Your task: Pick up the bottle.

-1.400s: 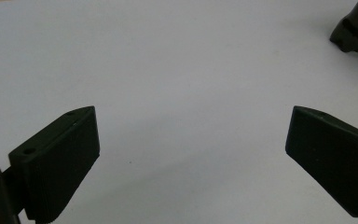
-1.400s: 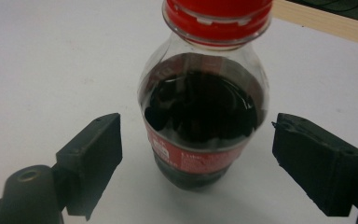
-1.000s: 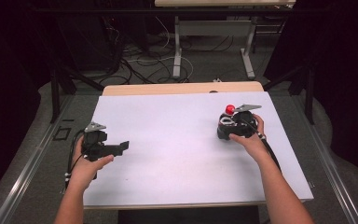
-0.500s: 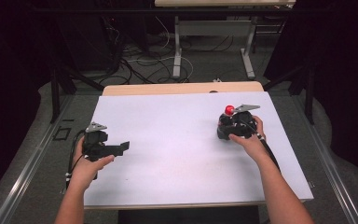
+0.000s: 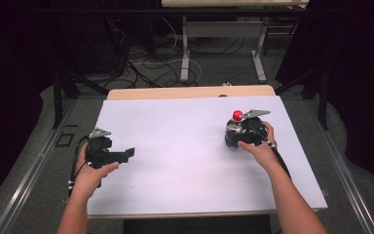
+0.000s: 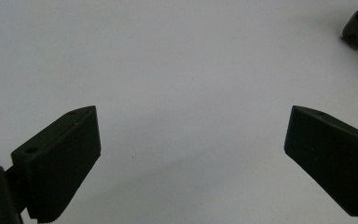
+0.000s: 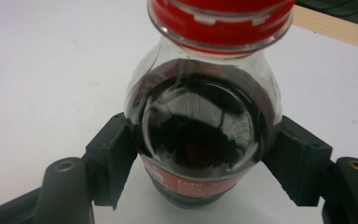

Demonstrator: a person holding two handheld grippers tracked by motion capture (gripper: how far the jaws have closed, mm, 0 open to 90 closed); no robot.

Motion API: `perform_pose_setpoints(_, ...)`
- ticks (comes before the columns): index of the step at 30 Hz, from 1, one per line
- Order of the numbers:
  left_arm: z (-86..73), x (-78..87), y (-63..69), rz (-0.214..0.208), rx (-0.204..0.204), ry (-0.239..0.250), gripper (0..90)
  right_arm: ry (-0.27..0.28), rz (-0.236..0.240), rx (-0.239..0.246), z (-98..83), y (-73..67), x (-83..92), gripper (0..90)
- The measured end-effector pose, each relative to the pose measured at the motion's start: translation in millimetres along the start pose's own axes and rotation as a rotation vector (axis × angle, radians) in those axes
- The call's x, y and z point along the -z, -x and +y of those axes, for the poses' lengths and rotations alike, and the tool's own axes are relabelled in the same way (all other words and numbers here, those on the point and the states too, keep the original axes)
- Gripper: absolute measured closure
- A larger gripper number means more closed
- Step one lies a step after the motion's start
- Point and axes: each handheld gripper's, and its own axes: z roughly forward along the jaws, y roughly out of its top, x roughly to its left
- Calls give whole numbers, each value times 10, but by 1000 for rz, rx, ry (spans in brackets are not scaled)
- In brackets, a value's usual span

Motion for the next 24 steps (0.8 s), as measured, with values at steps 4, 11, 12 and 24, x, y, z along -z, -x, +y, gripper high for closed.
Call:
perform_pose_setpoints(4,0,2,1,-1,-1,-2,39,8,23,13,21,-67,66,293)
perform_pose_setpoints(11,5,-2,24,-4,-3,1,42,28,60,60,66,-265,192,294)
perform_pose_setpoints(12,8,-1,33,-4,-5,-2,42,27,68,68,75,-298,214,294)
perform_pose_setpoints(24,43,43,96,-45,20,39,42,53,176,144,122,-778,407,295)
